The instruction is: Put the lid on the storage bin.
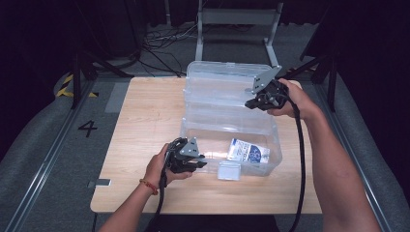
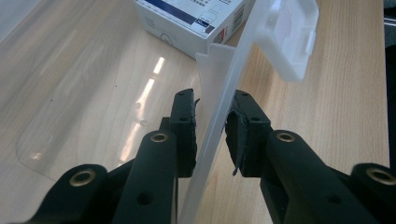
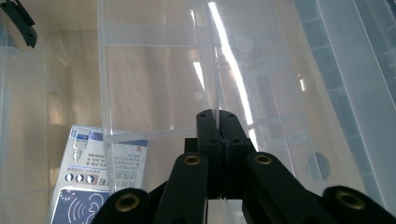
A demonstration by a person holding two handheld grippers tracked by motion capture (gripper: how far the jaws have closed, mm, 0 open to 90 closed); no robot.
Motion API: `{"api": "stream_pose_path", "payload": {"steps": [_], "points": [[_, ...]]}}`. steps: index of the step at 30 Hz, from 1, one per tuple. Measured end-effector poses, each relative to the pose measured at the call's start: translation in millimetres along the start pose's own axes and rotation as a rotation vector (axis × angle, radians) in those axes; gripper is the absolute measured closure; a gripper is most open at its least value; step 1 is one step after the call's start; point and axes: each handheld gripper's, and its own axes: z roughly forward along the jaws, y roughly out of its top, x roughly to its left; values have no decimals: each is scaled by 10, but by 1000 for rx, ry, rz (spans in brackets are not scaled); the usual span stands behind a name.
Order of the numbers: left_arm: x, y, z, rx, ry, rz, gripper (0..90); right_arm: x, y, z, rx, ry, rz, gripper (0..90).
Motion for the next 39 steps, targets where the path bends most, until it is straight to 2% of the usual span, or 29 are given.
{"api": "stream_pose_path", "payload": {"steps": [5, 6, 18, 20, 24, 28, 39], "points": [[2, 1, -1, 2, -1, 0, 730, 114, -22, -48, -19, -16, -6, 898], [2, 2, 0, 1, -1, 0, 729, 167, -28, -70, -29, -14, -13, 898], [-20, -5, 3, -5, 14, -5, 719, 403, -110, -155, -67, -6, -20, 895], [-22, -8, 5, -8, 17, -1, 716, 468, -105, -163, -63, -25, -17, 886], [-30, -17, 3, -14, 25, 14, 711, 530, -107, -169, -56, -44, -21, 886], [-34, -22, 6, -21, 30, 24, 710, 572, -142, -174, -75, -25, -20, 885], [-35, -41, 2, -40, 30, 41, 709, 663, -203, -179, -104, -34, -9, 876]]}}
